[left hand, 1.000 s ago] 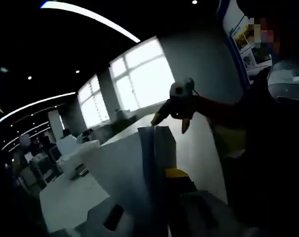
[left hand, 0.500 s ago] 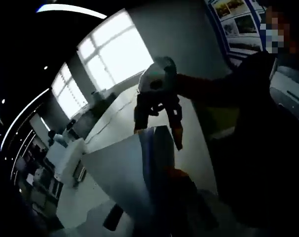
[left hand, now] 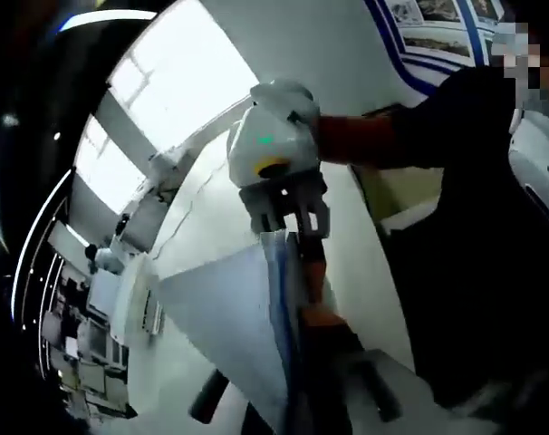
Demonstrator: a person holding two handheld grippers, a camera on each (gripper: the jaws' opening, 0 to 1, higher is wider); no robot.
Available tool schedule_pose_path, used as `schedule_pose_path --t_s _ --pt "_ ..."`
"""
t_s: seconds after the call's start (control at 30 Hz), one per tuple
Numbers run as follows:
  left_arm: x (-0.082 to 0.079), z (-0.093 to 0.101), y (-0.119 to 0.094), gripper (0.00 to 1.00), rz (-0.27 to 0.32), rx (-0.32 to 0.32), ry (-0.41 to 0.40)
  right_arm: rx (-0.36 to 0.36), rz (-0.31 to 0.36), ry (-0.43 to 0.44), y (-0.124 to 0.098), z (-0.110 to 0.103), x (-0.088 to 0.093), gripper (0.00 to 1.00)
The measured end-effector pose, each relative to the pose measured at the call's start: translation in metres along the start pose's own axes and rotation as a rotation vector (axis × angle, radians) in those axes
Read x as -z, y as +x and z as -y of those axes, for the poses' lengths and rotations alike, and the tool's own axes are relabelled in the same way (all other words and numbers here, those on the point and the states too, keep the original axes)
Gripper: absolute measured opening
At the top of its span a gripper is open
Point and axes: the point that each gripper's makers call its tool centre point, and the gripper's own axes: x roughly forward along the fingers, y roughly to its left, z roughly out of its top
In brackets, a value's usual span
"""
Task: Organize the stack of printing papers by aligning and flattening the scattered papers on the table
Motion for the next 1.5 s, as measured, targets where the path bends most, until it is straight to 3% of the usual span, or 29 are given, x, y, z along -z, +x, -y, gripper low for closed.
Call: schedule_pose_path --t_s 0.1,0.13,0.2,0.3,0.4,0.57,0.77,0.8,0.9,0.93,1.0,1.07,1.23,1.27,1.37,1.4,1.47,1.5 --pt "-0.005 -0.013 -0.011 0.11 0.116 -0.065 -0.002 0.050 0.045 0.065 -0.010 0.011 -0.004 0.00" --pt "-0.005 -0.014 -0.013 0.13 0.127 -0.074 -0.003 0.060 0.055 0.069 -0.014 0.014 -0.004 0.00" --pt "-0.005 -0.032 -0.032 0.17 0.215 -0.160 -0.058 0.086 0.075 0.083 -0.020 0.019 -0.004 0.00" --pt "-0.005 -0.052 -0.063 0.23 0.359 -0.304 -0.066 0.134 0.116 0.102 -0.030 0.026 -0.005 0.00" --pt "0.009 -0.064 -0.090 0.30 0.485 -0.425 -0.113 0.164 0.153 0.112 -0.039 0.030 -0.008 0.00" --pt "0.058 -0.075 -0.120 0.31 0.646 -0.568 -0.271 0.194 0.217 0.110 -0.050 0.029 -0.017 0.00" --pt "0.096 -0.069 -0.101 0.34 0.757 -0.538 -0.419 0.186 0.379 0.149 -0.060 0.026 -0.036 0.00" --pt "0.097 -0.069 -0.099 0.36 0.765 -0.528 -0.429 0.177 0.403 0.157 -0.060 0.025 -0.038 0.00" --pt "0.095 -0.059 -0.076 0.40 0.850 -0.413 -0.489 0.152 0.475 0.181 -0.061 0.023 -0.044 0.00" --pt "0.089 -0.052 -0.071 0.41 0.890 -0.355 -0.490 0.152 0.479 0.186 -0.060 0.024 -0.041 0.00" --pt "0.082 -0.044 -0.064 0.46 0.923 -0.301 -0.488 0.147 0.501 0.198 -0.055 0.024 -0.038 0.00" --pt "0.080 -0.039 -0.059 0.48 0.926 -0.291 -0.471 0.140 0.525 0.205 -0.051 0.023 -0.037 0.00" --pt "0.079 -0.033 -0.042 0.50 0.918 -0.260 -0.482 0.062 0.669 0.230 -0.040 0.014 -0.042 0.00" --pt "0.078 -0.031 -0.040 0.45 0.917 -0.253 -0.482 0.055 0.679 0.248 -0.036 0.014 -0.042 0.00" --pt "0.074 -0.019 -0.043 0.06 0.909 -0.226 -0.379 0.060 0.657 0.262 -0.021 0.017 -0.038 0.00" --pt "0.076 -0.022 -0.045 0.06 0.915 -0.237 -0.428 0.068 0.648 0.272 -0.018 0.019 -0.036 0.00" --pt "0.079 -0.022 -0.046 0.05 0.898 -0.241 -0.438 0.089 0.646 0.278 -0.014 0.022 -0.035 0.00" --pt "0.085 -0.024 -0.044 0.05 0.868 -0.285 -0.443 0.136 0.630 0.272 -0.008 0.026 -0.032 0.00"
